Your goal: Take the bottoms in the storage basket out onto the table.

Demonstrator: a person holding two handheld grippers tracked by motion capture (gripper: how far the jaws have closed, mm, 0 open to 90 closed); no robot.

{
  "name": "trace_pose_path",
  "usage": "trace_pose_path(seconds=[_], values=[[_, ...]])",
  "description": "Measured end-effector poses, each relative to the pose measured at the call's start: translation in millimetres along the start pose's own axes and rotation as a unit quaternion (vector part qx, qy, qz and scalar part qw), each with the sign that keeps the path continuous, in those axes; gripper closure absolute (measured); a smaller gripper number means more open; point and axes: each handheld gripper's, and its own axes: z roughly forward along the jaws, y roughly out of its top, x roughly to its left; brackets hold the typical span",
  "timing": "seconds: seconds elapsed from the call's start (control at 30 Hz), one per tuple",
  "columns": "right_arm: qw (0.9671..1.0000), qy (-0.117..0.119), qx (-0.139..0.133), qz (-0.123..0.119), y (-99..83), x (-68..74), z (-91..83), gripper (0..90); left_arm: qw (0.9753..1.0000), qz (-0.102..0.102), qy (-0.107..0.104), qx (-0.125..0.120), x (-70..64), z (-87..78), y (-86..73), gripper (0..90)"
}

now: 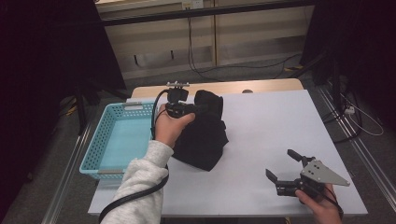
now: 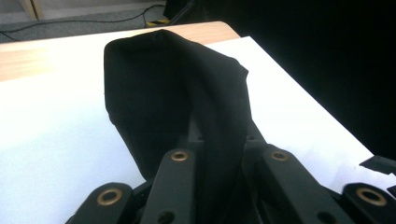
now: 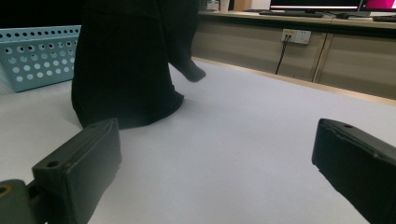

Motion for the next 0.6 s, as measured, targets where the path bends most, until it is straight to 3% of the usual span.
trace_pose_path(seconds=[0.23,0.5,0.53,0.6], values=[[1.0000,0.001,0.001,0.000,-0.3,0.1,-0.2,0.6,1.0000,0.000,-0.002,0.010,1.7,10.8,-10.8,79.4],[1.0000,0.002,0.003,0.000,-0.7,-0.1,-1.2,0.6,1.0000,0.007,-0.004,0.003,2.9,14.9,-14.9,77.0],[1.0000,0.002,0.003,0.001,-0.7,-0.2,-1.4,0.6,0.9999,0.014,-0.003,0.002,2.8,14.9,-15.3,75.1],[1.0000,0.001,0.003,0.001,-1.0,-0.3,-1.6,0.6,0.9997,0.023,0.005,0.002,2.5,15.7,-16.8,59.8]])
